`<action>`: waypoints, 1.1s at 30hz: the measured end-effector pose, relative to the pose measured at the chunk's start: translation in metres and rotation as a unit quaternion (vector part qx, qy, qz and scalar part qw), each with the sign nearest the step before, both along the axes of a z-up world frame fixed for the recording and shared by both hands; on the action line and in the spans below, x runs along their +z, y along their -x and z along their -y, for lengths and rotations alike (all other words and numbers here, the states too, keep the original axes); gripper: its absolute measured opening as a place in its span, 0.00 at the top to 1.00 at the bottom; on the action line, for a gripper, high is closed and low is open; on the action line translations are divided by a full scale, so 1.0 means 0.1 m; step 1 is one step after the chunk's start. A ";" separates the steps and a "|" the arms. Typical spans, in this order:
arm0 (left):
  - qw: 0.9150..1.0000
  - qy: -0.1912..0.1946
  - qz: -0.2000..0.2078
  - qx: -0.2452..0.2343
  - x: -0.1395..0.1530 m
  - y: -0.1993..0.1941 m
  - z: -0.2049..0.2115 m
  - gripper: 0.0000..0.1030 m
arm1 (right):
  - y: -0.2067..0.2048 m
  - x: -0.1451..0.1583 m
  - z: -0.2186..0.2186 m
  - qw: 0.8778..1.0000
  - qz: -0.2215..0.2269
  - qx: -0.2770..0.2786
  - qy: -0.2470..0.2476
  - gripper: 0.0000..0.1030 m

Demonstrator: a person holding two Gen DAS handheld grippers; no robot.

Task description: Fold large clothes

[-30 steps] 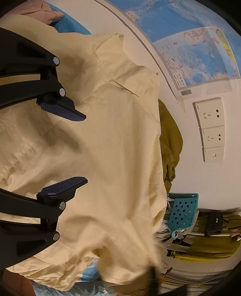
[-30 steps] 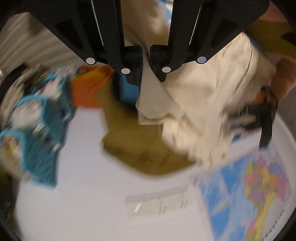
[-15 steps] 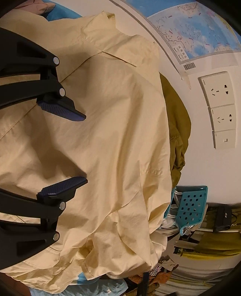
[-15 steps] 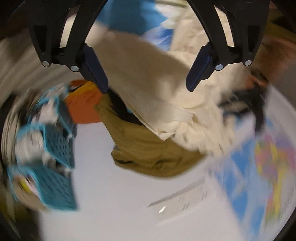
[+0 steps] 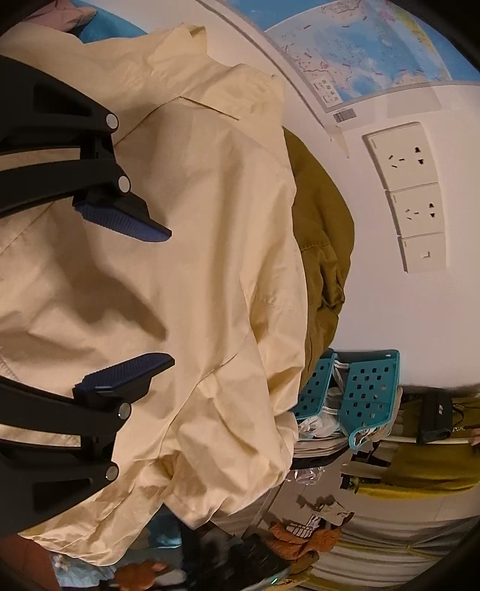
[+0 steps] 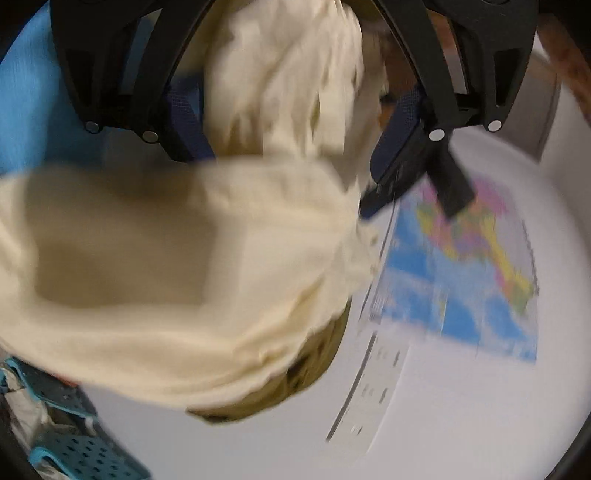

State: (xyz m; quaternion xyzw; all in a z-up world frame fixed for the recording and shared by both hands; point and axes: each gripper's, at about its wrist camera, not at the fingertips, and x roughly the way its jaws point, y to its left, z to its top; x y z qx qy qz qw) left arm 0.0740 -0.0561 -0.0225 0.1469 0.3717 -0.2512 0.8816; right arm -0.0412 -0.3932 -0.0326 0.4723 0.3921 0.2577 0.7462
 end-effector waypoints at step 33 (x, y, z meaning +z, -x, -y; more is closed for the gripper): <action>0.983 0.074 0.015 0.168 0.09 0.39 -1.91 0.38 | 0.17 0.72 -2.90 0.692 0.270 0.346 0.573 0.19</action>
